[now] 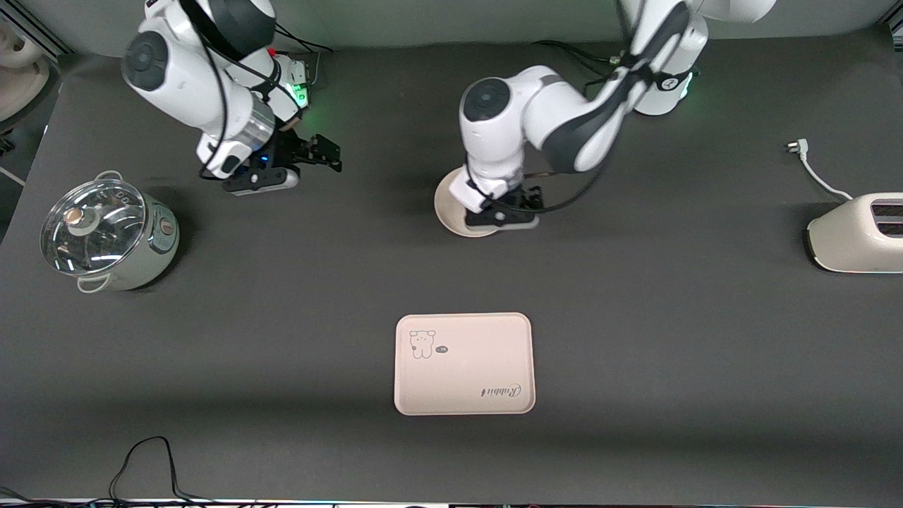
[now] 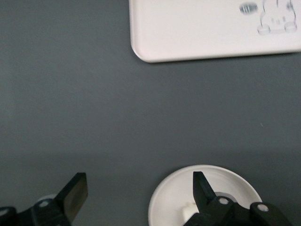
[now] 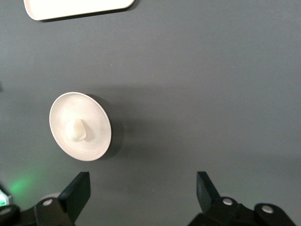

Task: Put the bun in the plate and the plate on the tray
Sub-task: 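Withdraw the left gripper while the right gripper reaches toward the plate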

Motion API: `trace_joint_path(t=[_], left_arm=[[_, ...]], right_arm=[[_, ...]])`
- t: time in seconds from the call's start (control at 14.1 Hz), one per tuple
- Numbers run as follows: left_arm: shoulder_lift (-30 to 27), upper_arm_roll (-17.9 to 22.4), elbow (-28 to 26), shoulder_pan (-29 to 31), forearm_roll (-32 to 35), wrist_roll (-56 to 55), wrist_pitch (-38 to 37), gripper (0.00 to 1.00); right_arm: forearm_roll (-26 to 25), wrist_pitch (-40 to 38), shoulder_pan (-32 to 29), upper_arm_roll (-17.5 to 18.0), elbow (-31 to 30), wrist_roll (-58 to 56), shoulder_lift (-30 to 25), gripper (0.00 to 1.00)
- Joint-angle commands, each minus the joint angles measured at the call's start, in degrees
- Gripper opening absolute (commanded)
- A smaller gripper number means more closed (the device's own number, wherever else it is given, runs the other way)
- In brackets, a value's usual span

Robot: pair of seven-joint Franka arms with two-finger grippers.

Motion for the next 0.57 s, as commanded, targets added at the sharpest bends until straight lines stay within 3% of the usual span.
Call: trace_joint_path(t=[0.0, 0.14, 0.28, 0.5], left_arm=[[-2.12, -0.5, 6.55, 8.93, -6.7, 15.61, -7.38, 1.0], [-3.44, -0.33, 10.17, 14.04, -9.37, 22.4, -11.78, 1.0], [-6.33, -0.24, 10.27, 18.17, -10.07, 28.55, -14.34, 1.0], [-10.29, -0.15, 10.18, 23.97, -10.34, 34.71, -18.2, 1.0]], right_arm=[[1.37, 7.58, 1.46, -0.34, -5.23, 0.0, 0.13, 1.0], [3.54, 13.11, 3.65, -0.34, -8.14, -1.4, 2.06, 1.0], [8.03, 20.05, 7.42, -0.25, -9.9, -2.02, 6.01, 1.0], [9.53, 26.39, 10.68, -0.17, -10.26, -2.02, 11.38, 1.0]])
